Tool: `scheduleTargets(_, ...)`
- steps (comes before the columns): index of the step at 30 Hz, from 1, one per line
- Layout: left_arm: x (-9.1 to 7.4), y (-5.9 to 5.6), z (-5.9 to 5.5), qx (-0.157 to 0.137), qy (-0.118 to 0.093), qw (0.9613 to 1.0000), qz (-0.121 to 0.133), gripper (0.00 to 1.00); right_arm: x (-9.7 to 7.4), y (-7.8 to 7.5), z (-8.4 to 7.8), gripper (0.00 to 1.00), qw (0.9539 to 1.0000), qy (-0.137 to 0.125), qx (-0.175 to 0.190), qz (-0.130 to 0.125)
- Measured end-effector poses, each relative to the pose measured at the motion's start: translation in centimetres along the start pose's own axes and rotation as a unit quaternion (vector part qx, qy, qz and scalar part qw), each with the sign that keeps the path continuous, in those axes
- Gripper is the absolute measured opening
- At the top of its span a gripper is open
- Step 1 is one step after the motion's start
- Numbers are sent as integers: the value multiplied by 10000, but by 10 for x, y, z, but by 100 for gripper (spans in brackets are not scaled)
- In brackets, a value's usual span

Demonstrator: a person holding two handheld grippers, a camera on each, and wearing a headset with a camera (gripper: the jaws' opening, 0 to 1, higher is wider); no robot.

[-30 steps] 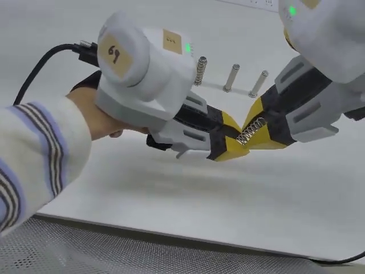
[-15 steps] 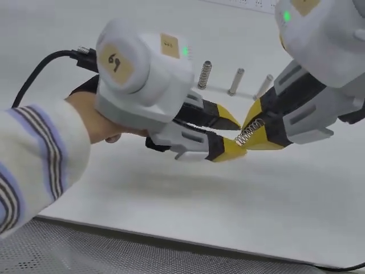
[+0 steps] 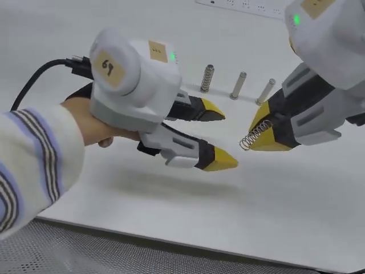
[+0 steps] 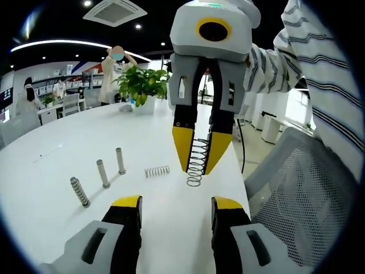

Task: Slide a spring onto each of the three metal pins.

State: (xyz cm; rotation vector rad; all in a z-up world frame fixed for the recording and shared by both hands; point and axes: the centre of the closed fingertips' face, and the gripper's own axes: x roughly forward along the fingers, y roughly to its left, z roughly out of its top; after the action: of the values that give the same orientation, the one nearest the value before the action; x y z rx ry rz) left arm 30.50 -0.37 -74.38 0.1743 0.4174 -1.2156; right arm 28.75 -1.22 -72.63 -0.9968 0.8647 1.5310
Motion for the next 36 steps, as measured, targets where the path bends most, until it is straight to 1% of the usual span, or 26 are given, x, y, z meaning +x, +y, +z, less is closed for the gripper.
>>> scheduleTargets(1, 0, 1, -2, -46, 35, 10000, -3, 48, -2, -1, -1, 8, 10000, 12, 7, -14)
scheduleTargets(3, 0, 3, -6, -20, 74, 9999, 73, 62, -6, -3, -3, 8, 10000, -13, 54, -3)
scheduleTargets(5, 0, 3, -9, -88, 119, 9999, 42, 73, -9, -5, -5, 8, 10000, -11, 89, -4)
scheduleTargets(7, 0, 2, -11, -175, 104, 9998, 9, 77, -14, -8, -8, 8, 9999, 20, 94, -43)
scheduleTargets(9, 0, 3, -11, -205, 76, 9998, 33, 81, -18, -11, -11, 8, 9999, 86, 91, -89)
scheduleTargets(11, 1, 3, -11, -233, 30, 9997, 50, 89, -21, -14, -13, 8, 9998, 129, 80, -120)
scheduleTargets(12, 1, 4, -10, -165, -25, 9998, 67, 93, -23, -15, -14, 8, 9998, 141, 85, -131)
scheduleTargets(14, 1, 5, -10, -168, -28, 9998, 109, 97, -24, -16, -15, 8, 9997, 168, 77, -148)
scheduleTargets(19, 0, 12, -10, -269, -36, 9993, 272, 98, -27, -21, -16, 8, 9995, 238, 8, -187)
scheduleTargets(20, -1, 16, -11, -242, -14, 9990, 377, 98, -28, -22, -16, 8, 9995, 257, -5, -192)
scheduleTargets(22, -2, 25, -8, -174, -80, 9979, 622, 98, -29, -25, -17, 8, 9994, 293, -39, -204)
scheduleTargets(23, -2, 30, -7, -216, -111, 9969, 747, 98, -31, -27, -17, 8, 9994, 293, -34, -204)
scheduleTargets(25, -3, 34, -4, -269, -180, 9960, 829, 98, -32, -30, -16, 8, 9993, 291, -36, -225)
scheduleTargets(28, -4, 36, -2, -300, -221, 9956, 858, 98, -34, -37, -15, 8, 9991, 320, -78, -284)
scheduleTargets(31, -4, 40, -2, -340, -226, 9945, 968, 98, -37, -43, -15, 8, 9988, 347, -110, -329)
scheduleTargets(32, -5, 42, -3, -413, -241, 9938, 1008, 98, -38, -45, -14, 8, 9987, 357, -128, -348)
scheduleTargets(34, -5, 44, -1, -542, -345, 9922, 1064, 98, -40, -49, -14, 8, 9985, 369, -148, -374)
scheduleTargets(35, -6, 46, 1, -548, -408, 9914, 1112, 98, -42, -51, -13, 8, 9984, 371, -164, -390)
scheduleTargets(36, -6, 47, 1, -536, -412, 9914, 1125, 98, -43, -53, -13, 8, 9984, 370, -170, -398)
